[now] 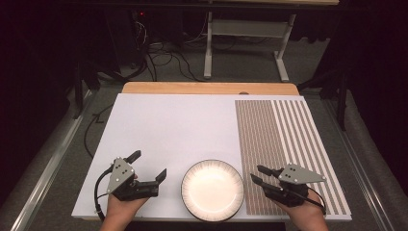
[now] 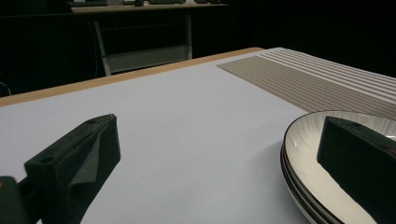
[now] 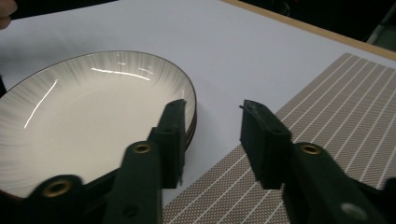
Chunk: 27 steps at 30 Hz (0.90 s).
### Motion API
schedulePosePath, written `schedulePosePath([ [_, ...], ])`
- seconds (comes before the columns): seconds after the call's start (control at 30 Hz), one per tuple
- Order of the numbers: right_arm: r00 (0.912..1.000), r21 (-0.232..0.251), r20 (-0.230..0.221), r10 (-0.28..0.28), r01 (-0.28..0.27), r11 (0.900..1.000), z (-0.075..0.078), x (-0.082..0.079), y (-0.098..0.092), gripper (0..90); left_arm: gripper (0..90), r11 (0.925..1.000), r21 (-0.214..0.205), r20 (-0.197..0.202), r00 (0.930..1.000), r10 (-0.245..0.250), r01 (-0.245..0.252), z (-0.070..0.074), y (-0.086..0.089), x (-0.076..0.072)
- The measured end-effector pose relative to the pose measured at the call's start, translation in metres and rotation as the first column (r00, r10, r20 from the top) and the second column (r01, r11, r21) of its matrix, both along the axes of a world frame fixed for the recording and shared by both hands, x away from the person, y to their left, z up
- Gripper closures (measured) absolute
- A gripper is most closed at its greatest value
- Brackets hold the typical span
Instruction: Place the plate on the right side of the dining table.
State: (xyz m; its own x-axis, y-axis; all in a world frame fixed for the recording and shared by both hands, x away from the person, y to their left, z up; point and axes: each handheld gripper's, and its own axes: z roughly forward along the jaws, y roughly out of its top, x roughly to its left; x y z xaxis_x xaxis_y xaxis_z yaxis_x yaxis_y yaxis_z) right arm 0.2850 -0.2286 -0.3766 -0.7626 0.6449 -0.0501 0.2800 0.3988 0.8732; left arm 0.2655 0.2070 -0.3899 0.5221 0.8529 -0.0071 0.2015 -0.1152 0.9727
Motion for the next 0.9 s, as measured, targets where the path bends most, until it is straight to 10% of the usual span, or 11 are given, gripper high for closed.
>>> schedulePosePath([
  [0.4,0.9809,-0.071,-0.148,0.126,-0.138,0.9879,-0.011,0.003,0.011,90.0,0.1,1.0000,-0.006,0.001,1.0000,0.001,-0.001,0.000,0.000,0.000],
  [0.9,0.9696,-0.155,-0.175,0.171,-0.198,0.9679,-0.015,0.000,0.022,90.0,0.1,1.0000,0.001,0.001,1.0000,0.002,-0.002,0.000,0.001,0.000],
])
